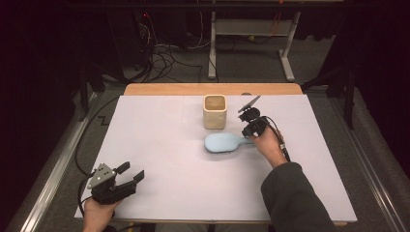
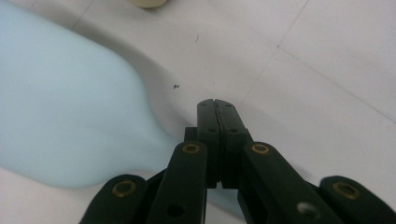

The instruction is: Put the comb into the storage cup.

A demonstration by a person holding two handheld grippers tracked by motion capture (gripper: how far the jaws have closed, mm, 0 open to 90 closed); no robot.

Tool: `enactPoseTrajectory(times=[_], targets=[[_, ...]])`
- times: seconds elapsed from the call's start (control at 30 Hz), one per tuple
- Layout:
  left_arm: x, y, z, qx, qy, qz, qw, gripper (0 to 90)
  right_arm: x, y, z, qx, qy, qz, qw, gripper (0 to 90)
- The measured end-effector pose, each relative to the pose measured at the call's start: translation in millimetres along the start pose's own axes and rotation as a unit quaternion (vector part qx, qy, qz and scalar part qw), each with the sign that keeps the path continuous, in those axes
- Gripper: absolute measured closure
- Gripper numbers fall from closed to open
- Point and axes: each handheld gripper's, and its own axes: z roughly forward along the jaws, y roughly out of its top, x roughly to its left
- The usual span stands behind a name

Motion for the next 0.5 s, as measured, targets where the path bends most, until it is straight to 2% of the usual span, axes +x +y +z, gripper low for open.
enactPoseTrajectory(times=[0.5], targets=[[-0.2,-0.3,-0.3,0.000,0.001,-0.001,1.0000,33.6,4.6,-23.8,-9.6,-0.013,0.024,-0.010,0.9996,90.0]])
